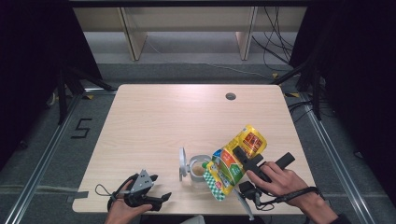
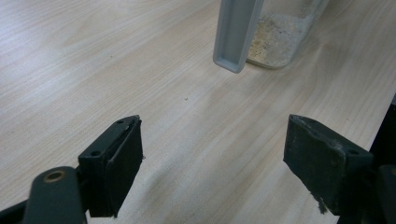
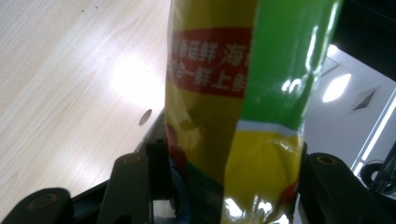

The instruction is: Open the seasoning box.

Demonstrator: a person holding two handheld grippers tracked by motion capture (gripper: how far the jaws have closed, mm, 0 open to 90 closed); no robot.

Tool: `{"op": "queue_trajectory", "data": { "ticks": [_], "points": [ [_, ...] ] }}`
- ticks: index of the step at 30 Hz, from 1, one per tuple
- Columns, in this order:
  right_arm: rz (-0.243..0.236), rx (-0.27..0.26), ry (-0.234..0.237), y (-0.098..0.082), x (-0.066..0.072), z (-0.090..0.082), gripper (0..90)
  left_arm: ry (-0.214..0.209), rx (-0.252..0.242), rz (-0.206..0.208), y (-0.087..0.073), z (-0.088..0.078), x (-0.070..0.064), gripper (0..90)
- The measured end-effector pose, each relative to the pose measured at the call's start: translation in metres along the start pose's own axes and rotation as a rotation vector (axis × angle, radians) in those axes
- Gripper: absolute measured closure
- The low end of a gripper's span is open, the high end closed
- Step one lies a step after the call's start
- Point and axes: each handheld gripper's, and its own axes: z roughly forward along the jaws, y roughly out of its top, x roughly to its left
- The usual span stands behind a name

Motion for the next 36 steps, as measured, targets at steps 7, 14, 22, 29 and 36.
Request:
{"op": "queue_trajectory", "data": {
  "ticks": [7, 14, 22, 29, 36],
  "points": [
    [0.01, -0.009, 0.001, 0.0002, 0.0015, 0.0024, 54.0, -0.012, -0.007, -0.013, 0.0002, 0.0, -0.0007, 19.2],
    [0.011, -0.008, 0.001, 0.0002, 0.0015, 0.003, 54.0, -0.009, 0.004, -0.005, 0.0004, -0.0005, 0.0001, 19.2],
    [0.003, -0.007, 0.005, -0.0002, 0.0006, 0.0042, 54.0, -0.002, 0.013, 0.009, 0.0006, -0.0009, 0.0011, 19.2],
    [0.0, -0.007, 0.006, -0.0008, -0.0001, 0.0053, 54.0, -0.008, 0.002, -0.002, 0.0004, -0.0003, 0.0001, 19.2],
    [0.01, -0.012, 0.007, -0.0009, 0.0005, 0.0069, 54.0, -0.005, 0.014, 0.009, 0.0006, -0.0012, 0.0011, 19.2]
  ]
}}
